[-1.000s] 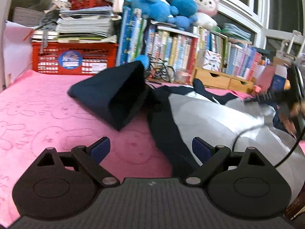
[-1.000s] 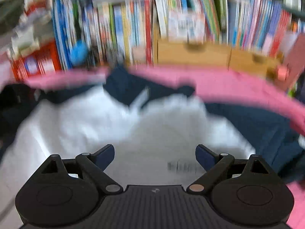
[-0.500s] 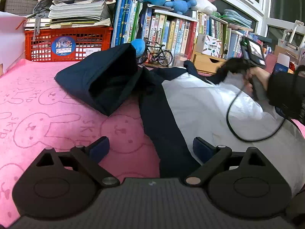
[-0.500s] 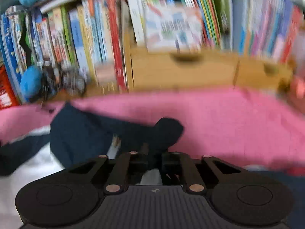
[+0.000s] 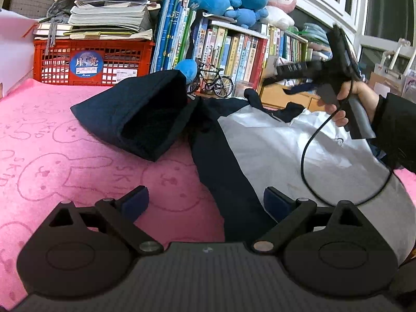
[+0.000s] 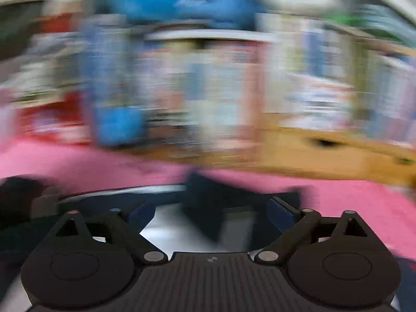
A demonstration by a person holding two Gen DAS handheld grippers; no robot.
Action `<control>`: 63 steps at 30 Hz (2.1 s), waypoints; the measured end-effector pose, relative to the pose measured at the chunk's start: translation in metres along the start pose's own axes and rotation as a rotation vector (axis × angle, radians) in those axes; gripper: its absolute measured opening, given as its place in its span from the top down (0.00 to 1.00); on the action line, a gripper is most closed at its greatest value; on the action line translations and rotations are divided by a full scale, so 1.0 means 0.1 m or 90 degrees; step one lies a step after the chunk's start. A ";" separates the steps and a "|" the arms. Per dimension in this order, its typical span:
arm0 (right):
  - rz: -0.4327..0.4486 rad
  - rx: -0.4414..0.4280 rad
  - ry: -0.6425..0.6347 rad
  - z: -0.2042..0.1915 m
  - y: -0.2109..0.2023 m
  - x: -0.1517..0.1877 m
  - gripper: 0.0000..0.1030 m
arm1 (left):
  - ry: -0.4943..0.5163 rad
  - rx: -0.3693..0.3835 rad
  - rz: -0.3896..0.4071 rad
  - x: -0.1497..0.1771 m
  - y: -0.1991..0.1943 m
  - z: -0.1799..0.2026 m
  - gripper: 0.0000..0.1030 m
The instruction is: Fold clothes
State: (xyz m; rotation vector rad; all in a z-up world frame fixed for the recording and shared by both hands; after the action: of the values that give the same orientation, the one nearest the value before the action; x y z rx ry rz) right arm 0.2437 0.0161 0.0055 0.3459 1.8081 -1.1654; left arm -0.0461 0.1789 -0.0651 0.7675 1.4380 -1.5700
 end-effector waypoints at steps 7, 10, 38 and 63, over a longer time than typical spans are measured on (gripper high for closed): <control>-0.206 -0.158 0.212 -1.41 0.85 0.07 0.00 | -0.044 -0.003 0.016 0.07 -0.24 -0.10 0.06; -0.266 -0.186 0.195 -2.18 1.22 -0.01 0.10 | -0.067 -0.017 0.019 0.10 -0.38 -0.17 0.06; -0.080 -0.058 -0.103 -1.07 -0.14 1.07 0.00 | 0.056 -0.387 -0.139 -0.65 0.70 -1.14 0.07; -0.114 -0.163 -0.148 -1.31 -0.40 1.25 0.00 | -0.054 -0.503 -0.170 -1.08 0.47 -1.85 0.10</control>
State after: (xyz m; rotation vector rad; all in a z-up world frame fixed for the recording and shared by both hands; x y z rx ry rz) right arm 0.0794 0.0755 -0.0575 -0.0985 1.7804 -1.0307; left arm 0.0252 0.3816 -0.0199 0.0423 1.9505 -1.0411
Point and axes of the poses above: each gripper's, at about its wrist camera, not at the fingertips, and y roughly the way its jaws point, z to its right, x to its underside, the point moved 5 cm from there along y, roughly the way its jaws point, and after that the axes turned 4 degrees about y, right-handed, at the moved point
